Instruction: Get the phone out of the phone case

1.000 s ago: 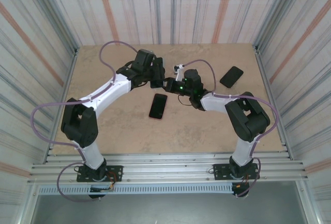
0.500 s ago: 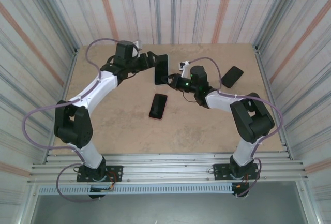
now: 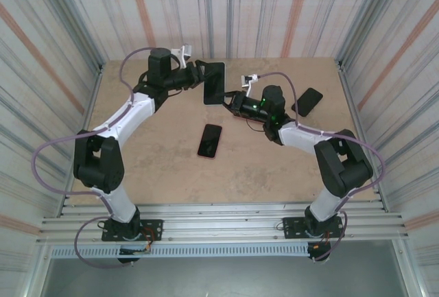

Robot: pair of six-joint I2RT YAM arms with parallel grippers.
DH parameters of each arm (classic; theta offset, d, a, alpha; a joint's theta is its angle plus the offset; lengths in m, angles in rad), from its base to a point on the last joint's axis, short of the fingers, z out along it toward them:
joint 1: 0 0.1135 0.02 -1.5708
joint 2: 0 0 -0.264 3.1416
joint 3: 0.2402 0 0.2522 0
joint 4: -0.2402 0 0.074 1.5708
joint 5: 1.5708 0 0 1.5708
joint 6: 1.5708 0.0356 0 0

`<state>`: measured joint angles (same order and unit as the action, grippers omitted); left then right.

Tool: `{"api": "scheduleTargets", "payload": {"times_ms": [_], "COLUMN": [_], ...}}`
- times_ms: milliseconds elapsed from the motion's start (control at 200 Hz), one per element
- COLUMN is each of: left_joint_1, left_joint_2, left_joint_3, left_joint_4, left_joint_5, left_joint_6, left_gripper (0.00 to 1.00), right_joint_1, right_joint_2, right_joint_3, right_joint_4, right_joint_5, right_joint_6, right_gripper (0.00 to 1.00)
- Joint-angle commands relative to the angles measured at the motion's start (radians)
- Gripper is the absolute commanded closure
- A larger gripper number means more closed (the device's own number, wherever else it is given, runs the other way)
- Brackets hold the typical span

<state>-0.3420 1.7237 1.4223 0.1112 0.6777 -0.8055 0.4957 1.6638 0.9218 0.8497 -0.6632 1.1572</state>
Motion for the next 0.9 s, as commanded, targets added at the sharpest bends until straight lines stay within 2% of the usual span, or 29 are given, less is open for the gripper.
{"api": "scheduleTargets", "payload": {"times_ms": [0,205,491,606,666,747,812,897], "left_joint_1": [-0.006,-0.014,-0.026,-0.035,-0.038,-0.041,-0.042,-0.050], "left_joint_2": [-0.094,-0.132,-0.075,-0.059,-0.060,-0.061,-0.056,-0.042], "left_joint_3": [-0.025,-0.002,0.001,0.014,0.015,0.009,0.009,0.005], "left_joint_4": [0.097,0.103,0.359,0.436,0.456,0.487,0.510,0.541], "left_joint_5": [0.074,0.134,0.254,0.272,0.272,0.269,0.260,0.248], "left_joint_6": [-0.056,-0.077,-0.244,-0.303,-0.324,-0.350,-0.369,-0.398], "left_gripper": [0.44,0.58,0.72,0.81,0.83,0.90,0.92,0.95], "right_joint_1": [0.004,0.018,0.011,0.006,0.000,-0.015,-0.033,-0.047], "right_joint_2": [-0.063,-0.113,-0.171,-0.159,-0.153,-0.155,-0.168,-0.179], "right_joint_3": [-0.015,-0.034,-0.056,-0.044,-0.046,-0.056,-0.068,-0.084], "right_joint_4": [0.101,0.100,0.101,0.105,0.133,0.169,0.168,0.164], "right_joint_5": [-0.054,-0.092,-0.152,-0.179,-0.185,-0.189,-0.180,-0.177], "right_joint_6": [0.072,0.122,0.171,0.199,0.227,0.247,0.243,0.231], "right_gripper": [1.00,1.00,1.00,0.99,0.97,0.95,0.92,0.85]}}
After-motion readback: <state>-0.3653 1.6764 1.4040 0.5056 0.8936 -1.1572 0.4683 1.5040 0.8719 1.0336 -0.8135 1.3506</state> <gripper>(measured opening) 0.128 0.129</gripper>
